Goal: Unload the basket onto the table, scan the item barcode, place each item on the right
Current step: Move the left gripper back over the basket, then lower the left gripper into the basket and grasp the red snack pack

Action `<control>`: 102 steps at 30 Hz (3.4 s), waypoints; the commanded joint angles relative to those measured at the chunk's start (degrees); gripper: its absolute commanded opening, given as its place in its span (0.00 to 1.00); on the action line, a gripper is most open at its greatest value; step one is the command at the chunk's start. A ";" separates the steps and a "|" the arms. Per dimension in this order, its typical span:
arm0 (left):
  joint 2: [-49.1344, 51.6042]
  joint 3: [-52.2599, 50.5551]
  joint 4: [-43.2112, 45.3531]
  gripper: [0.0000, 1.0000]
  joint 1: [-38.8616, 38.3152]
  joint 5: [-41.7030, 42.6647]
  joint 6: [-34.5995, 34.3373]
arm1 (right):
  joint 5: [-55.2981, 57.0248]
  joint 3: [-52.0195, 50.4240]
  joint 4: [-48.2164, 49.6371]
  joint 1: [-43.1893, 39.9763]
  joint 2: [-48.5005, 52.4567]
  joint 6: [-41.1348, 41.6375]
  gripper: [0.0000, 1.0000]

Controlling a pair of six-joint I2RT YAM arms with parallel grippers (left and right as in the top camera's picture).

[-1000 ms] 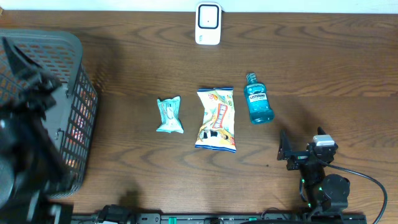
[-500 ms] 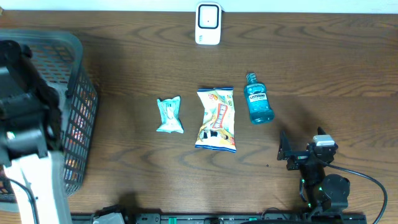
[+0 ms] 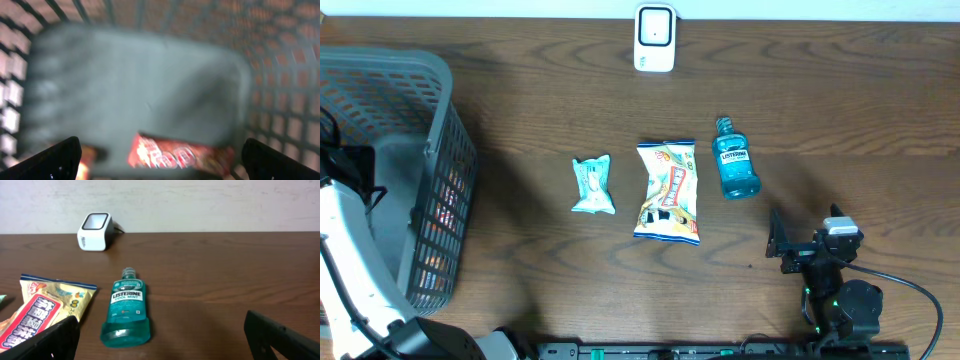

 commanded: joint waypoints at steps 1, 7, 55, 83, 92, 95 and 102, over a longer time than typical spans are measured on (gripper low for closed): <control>1.22 0.39 -0.83 1.00 0.09 9.57 -2.58 | 0.24 -0.11 -0.09 0.61 -0.33 -0.76 0.99; 3.85 -1.18 -3.61 1.00 0.15 7.41 0.09 | 0.24 -0.11 -0.09 0.61 -0.33 -0.76 0.99; 21.53 3.52 -12.13 0.07 3.15 7.08 -1.55 | 0.24 -0.11 -0.09 0.61 -0.33 -0.76 0.99; 23.39 11.89 -10.10 0.97 -5.55 12.46 34.47 | 0.24 -0.11 -0.09 0.61 -0.33 -0.76 0.99; 25.46 1.40 -8.76 0.97 -5.77 12.52 36.85 | 0.24 -0.11 -0.09 0.61 -0.33 -0.76 0.99; 25.88 -2.86 -5.09 0.97 -5.77 12.57 36.81 | 0.24 -0.11 -0.09 0.61 -0.33 -0.76 0.99; 28.70 -7.28 0.35 0.64 -5.77 12.74 36.81 | 0.24 -0.11 -0.09 0.61 -0.33 -0.76 0.99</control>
